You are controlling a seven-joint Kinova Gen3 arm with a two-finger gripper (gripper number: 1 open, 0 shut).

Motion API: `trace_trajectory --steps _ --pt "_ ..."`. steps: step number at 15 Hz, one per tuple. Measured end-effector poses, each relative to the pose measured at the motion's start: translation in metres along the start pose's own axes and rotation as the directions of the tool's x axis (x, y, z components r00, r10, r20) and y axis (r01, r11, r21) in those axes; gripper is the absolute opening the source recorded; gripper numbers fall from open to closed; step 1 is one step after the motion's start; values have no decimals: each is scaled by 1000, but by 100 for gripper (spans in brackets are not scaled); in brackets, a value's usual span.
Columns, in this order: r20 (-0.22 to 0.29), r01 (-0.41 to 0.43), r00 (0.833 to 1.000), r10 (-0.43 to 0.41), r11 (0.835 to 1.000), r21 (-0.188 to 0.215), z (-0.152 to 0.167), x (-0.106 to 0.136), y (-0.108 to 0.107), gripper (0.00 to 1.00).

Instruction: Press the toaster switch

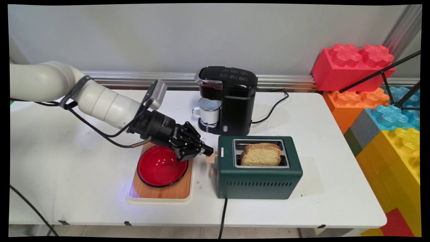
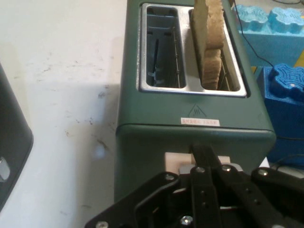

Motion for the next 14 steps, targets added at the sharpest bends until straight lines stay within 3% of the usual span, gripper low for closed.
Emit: trace_trajectory --steps 14 --pt "24 -13 1000 13 1000 -6 23 -23 -6 0"
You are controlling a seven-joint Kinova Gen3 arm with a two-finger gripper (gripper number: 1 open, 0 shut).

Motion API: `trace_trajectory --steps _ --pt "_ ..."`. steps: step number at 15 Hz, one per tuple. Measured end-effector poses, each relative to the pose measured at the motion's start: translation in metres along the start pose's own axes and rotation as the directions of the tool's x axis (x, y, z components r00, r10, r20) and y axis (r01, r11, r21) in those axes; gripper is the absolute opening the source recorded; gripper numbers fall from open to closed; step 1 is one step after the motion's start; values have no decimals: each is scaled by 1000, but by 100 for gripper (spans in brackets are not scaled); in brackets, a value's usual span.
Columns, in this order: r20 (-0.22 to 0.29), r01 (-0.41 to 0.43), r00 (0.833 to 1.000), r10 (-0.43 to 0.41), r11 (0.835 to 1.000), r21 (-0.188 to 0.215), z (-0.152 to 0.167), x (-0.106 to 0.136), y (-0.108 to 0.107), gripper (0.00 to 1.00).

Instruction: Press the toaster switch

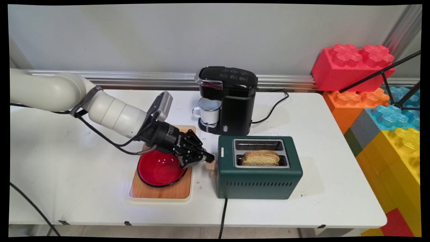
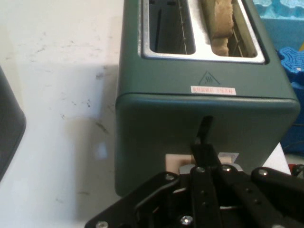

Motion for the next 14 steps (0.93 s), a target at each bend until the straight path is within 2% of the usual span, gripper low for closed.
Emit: trace_trajectory --steps 14 --pt "8 3 1000 -3 1000 -3 14 -10 -3 0"
